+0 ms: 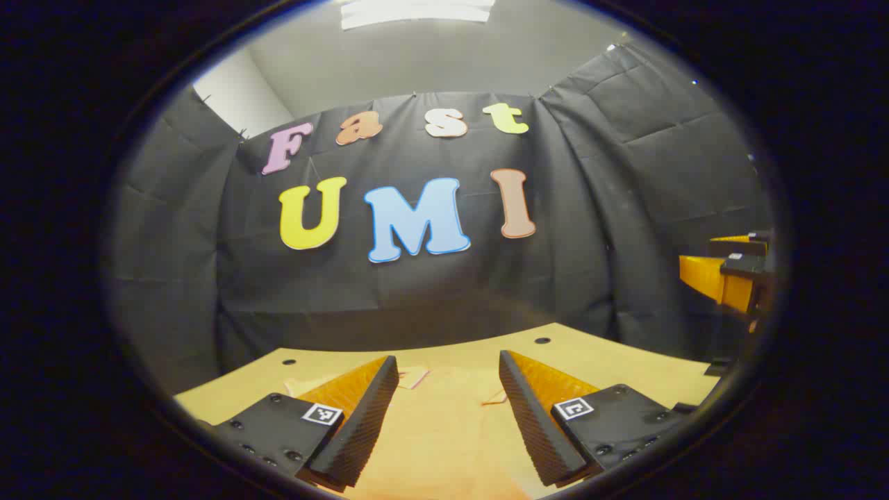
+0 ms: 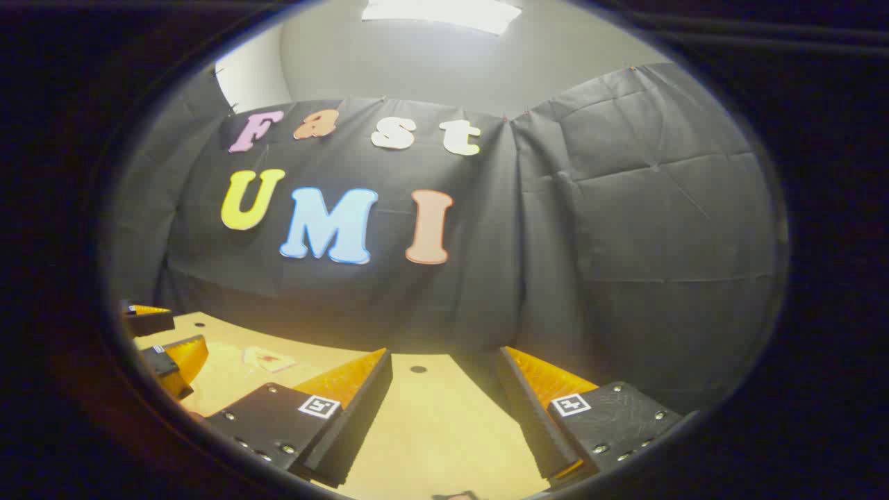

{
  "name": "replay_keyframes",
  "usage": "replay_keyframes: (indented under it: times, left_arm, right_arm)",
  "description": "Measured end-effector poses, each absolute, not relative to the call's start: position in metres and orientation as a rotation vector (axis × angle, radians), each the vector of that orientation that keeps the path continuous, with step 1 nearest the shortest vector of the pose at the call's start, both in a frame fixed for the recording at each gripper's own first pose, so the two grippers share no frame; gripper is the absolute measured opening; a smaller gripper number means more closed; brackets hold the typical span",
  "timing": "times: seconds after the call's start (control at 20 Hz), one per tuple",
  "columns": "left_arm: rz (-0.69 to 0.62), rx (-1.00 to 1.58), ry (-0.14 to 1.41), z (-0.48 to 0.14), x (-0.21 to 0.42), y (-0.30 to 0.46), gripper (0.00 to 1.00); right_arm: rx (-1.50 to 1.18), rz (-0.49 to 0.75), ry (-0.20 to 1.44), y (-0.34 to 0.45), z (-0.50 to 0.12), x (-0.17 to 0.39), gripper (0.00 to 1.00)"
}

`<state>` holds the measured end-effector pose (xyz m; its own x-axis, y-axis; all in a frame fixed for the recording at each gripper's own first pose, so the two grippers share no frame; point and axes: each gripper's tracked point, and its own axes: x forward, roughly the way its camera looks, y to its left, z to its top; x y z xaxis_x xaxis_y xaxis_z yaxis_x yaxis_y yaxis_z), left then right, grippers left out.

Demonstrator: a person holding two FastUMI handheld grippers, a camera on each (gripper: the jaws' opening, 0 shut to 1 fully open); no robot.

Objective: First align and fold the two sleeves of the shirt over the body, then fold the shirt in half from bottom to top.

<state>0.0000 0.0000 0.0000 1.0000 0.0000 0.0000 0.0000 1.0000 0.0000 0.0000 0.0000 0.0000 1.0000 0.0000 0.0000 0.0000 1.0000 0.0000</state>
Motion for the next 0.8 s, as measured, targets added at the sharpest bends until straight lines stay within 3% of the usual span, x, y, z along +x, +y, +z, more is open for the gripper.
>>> replay_keyframes:
  times: [0.2,0.25,0.3,0.8]
  left_arm:
    - [0.054,0.007,0.05,0.001,-0.015,0.034,0.99]
    - [0.073,0.003,0.05,0.003,-0.018,0.041,0.95]
    - [0.087,-0.01,0.049,0.006,-0.017,0.045,0.99]
    - [0.238,-0.135,0.014,0.017,0.004,0.08,0.99]
  right_arm:
    - [0.037,0.106,0.032,0.076,0.032,0.002,0.95]
    - [0.044,0.132,0.033,0.089,0.04,0.004,0.95]
    - [0.044,0.152,0.032,0.1,0.045,0.006,0.95]
    - [-0.051,0.22,0.041,0.157,0.051,0.067,0.95]
